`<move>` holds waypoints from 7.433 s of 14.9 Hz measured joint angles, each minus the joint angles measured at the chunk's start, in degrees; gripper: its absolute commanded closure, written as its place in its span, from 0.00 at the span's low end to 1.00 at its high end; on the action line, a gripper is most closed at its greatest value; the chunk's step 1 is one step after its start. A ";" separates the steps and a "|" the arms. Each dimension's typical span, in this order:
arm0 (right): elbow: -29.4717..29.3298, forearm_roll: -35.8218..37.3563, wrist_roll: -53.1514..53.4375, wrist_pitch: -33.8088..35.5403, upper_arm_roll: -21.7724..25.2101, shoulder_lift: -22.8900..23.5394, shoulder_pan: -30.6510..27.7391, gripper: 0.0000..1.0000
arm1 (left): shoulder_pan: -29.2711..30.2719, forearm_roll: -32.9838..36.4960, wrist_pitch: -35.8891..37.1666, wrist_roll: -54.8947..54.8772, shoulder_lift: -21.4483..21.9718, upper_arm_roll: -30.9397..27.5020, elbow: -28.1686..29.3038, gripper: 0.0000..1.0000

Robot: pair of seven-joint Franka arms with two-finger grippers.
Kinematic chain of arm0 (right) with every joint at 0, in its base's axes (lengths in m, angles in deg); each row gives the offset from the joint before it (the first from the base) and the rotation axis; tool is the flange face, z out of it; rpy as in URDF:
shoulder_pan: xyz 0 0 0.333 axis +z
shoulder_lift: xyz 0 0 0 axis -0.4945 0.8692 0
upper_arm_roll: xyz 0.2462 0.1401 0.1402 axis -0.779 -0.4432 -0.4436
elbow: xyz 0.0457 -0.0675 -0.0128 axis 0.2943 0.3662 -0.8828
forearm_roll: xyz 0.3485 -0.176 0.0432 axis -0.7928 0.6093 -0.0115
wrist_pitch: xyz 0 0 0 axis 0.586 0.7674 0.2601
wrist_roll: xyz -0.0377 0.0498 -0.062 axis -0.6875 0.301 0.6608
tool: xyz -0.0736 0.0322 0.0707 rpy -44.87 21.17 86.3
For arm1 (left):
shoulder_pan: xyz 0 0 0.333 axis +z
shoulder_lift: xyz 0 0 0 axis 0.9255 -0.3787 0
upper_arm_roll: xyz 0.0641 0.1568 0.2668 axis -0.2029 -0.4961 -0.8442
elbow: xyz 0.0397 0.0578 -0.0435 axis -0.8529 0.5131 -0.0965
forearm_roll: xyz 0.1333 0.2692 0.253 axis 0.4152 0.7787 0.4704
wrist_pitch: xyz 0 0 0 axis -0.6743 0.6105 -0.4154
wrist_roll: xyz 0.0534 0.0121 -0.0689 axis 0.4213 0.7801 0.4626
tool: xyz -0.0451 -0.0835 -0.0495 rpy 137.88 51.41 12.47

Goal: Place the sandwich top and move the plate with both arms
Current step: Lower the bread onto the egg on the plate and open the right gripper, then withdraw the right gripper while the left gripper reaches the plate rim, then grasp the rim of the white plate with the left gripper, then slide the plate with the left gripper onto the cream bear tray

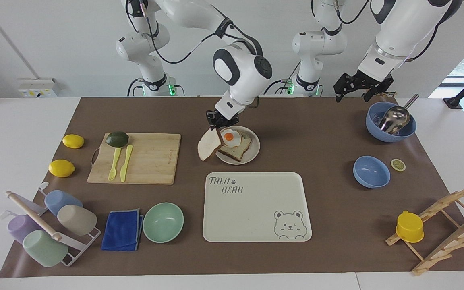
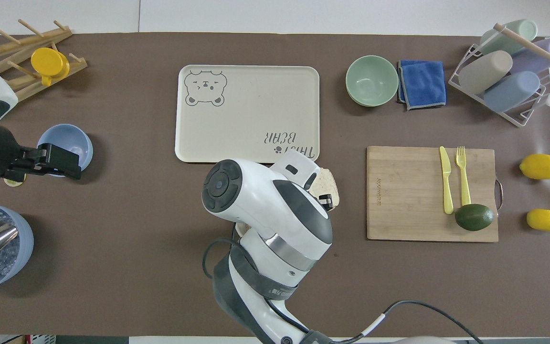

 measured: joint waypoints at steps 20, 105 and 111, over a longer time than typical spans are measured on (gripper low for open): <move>1.27 -12.59 4.69 -14.19 0.27 -1.31 -0.36 0.00 | 2.95 0.02 -1.92 0.00 0.00 -0.03 0.37 0.00; -1.68 -13.25 -39.51 6.34 11.89 -19.67 -37.53 0.00 | -11.54 -22.70 -44.43 17.43 -20.98 0.59 10.48 1.00; -1.68 -13.25 -39.51 6.34 11.89 -19.67 -37.52 0.00 | -11.66 -22.09 -48.82 16.51 -30.21 0.76 3.67 1.00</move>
